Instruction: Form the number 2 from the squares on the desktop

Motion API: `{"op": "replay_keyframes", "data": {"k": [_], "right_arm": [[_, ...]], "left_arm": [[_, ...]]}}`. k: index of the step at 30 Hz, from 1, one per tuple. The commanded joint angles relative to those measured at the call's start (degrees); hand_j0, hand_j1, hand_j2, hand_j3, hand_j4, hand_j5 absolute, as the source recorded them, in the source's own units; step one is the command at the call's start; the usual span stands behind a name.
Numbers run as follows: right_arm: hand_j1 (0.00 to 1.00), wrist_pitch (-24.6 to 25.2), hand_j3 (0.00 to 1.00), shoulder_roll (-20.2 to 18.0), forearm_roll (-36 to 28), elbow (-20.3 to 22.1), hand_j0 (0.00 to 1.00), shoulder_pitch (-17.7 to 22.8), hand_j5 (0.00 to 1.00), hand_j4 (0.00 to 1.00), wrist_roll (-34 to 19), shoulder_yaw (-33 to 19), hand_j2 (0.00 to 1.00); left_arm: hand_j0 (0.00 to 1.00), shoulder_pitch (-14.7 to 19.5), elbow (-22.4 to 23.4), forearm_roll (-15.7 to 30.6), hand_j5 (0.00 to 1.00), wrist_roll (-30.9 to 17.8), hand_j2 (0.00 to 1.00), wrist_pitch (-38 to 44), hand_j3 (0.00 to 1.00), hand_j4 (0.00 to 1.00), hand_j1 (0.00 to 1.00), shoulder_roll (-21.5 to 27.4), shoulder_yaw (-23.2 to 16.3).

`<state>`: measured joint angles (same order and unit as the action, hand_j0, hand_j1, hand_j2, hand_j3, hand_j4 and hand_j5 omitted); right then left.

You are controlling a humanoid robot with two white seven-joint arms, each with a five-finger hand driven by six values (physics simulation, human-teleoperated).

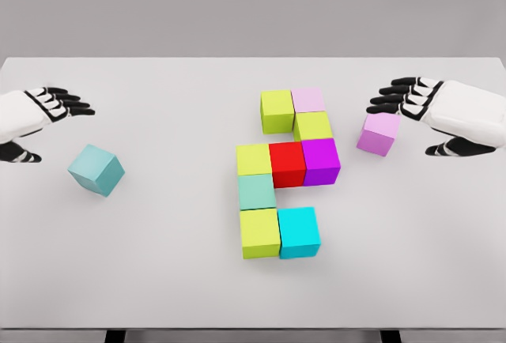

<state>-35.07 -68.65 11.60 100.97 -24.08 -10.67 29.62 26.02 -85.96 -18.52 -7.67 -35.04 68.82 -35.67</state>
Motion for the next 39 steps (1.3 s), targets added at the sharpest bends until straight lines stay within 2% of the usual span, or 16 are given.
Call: {"op": "replay_keyframes", "data": {"k": [1, 5, 7, 11, 12, 13, 15, 16, 19, 22, 24, 28, 31, 32, 34, 39], "right_arm": [[1.0, 0.1, 1.0, -0.2, 0.1, 0.0, 1.0, 0.0, 1.0, 1.0, 0.2, 0.2, 1.0], [1.0, 0.1, 1.0, -0.5, -0.9, 0.1, 1.0, -0.1, 1.0, 1.0, 0.6, -0.6, 1.0], [1.0, 0.1, 1.0, -2.1, -1.1, -0.2, 1.0, -0.2, 1.0, 1.0, 0.6, -0.5, 1.0], [1.0, 0.1, 1.0, -1.2, -0.3, -0.1, 1.0, -1.9, 1.0, 1.0, -0.9, 0.1, 1.0], [1.0, 0.1, 1.0, -1.2, 0.6, -0.9, 1.0, -4.6, 1.0, 1.0, -2.7, 0.5, 1.0], [1.0, 0.1, 1.0, -0.8, 4.1, -3.5, 1.0, -9.7, 1.0, 1.0, -3.1, 4.0, 1.0], [1.0, 0.1, 1.0, 1.5, 5.4, -6.8, 1.0, -17.5, 1.0, 1.0, -3.4, 11.6, 1.0], [1.0, 0.1, 1.0, 1.6, 6.8, -7.9, 1.0, -19.9, 1.0, 1.0, -3.5, 14.3, 1.0], [1.0, 0.1, 1.0, 3.6, 10.6, -11.1, 1.0, -23.4, 1.0, 1.0, -5.1, 17.5, 1.0], [0.98, 0.1, 0.98, 9.3, 16.9, -17.2, 0.98, -27.2, 0.98, 0.98, -6.9, 19.7, 0.98], [0.98, 0.1, 0.98, 12.7, 19.1, -21.1, 0.98, -31.2, 0.98, 0.98, -6.9, 23.8, 0.98], [0.98, 0.1, 0.98, 15.2, 19.6, -23.4, 0.98, -31.6, 0.98, 0.98, -7.0, 26.5, 0.98], [0.89, 0.1, 0.89, 16.4, 21.8, -23.4, 0.89, -31.6, 0.89, 0.89, -7.0, 26.5, 0.89], [0.87, 0.1, 0.87, 18.0, 22.8, -23.5, 0.87, -31.6, 0.87, 0.87, -7.3, 26.6, 0.87], [0.87, 0.1, 0.87, 19.9, 23.6, -25.2, 0.87, -31.6, 0.87, 0.87, -9.2, 26.6, 0.87], [0.87, 0.1, 0.87, 18.9, 24.5, -27.1, 0.87, -31.6, 0.87, 0.87, -9.4, 25.9, 0.87]], "left_arm": [[1.0, 0.0, 0.5, 3.1, 1.0, 0.1, 1.0, 0.0, 1.0, 1.0, 1.0, 0.9, -1.7], [1.0, 0.1, 0.5, 5.8, 1.0, 0.0, 1.0, 0.0, 1.0, 1.0, 1.0, 1.1, -4.1], [1.0, 0.1, 0.5, 6.7, 1.0, 0.1, 1.0, 0.0, 1.0, 1.0, 1.0, 1.1, -4.8], [1.0, 0.1, 0.4, 6.9, 1.0, 0.0, 1.0, 0.0, 1.0, 1.0, 1.0, 0.5, -6.5], [1.0, 0.1, 0.4, 6.9, 1.0, 0.0, 1.0, 0.0, 1.0, 1.0, 1.0, 0.4, -7.0], [1.0, 0.1, 0.4, 6.8, 1.0, 0.0, 1.0, 0.0, 1.0, 1.0, 1.0, 0.3, -7.2], [1.0, 0.2, 0.4, 6.7, 1.0, -0.1, 1.0, 0.0, 1.0, 1.0, 1.0, -0.1, -7.3], [1.0, 0.2, 0.4, 6.5, 1.0, -0.1, 1.0, 0.0, 1.0, 1.0, 1.0, -0.3, -7.3], [1.0, 0.3, 0.5, 5.6, 1.0, -0.3, 1.0, 0.0, 1.0, 1.0, 1.0, -1.7, -7.3], [1.0, 0.3, 0.6, 4.4, 1.0, -0.4, 1.0, 0.0, 1.0, 1.0, 1.0, -3.5, -7.3], [1.0, 0.4, 1.1, 4.4, 1.0, -0.4, 1.0, 0.0, 1.0, 1.0, 1.0, -4.5, -7.3], [1.0, 0.5, 2.6, 4.0, 1.0, -0.4, 1.0, 0.0, 1.0, 1.0, 1.0, -6.1, -7.3], [1.0, 0.5, 3.9, 4.0, 1.0, -0.4, 1.0, 0.0, 1.0, 1.0, 1.0, -6.8, -7.3], [1.0, 0.5, 4.0, 4.1, 1.0, -0.4, 1.0, 0.0, 1.0, 1.0, 1.0, -6.8, -7.3], [1.0, 0.5, 4.0, 4.0, 1.0, -0.4, 1.0, 0.0, 1.0, 1.0, 1.0, -6.9, -7.3], [1.0, 0.5, 4.0, 3.6, 1.0, -0.4, 1.0, 0.0, 1.0, 1.0, 1.0, -7.7, -7.4]]}}
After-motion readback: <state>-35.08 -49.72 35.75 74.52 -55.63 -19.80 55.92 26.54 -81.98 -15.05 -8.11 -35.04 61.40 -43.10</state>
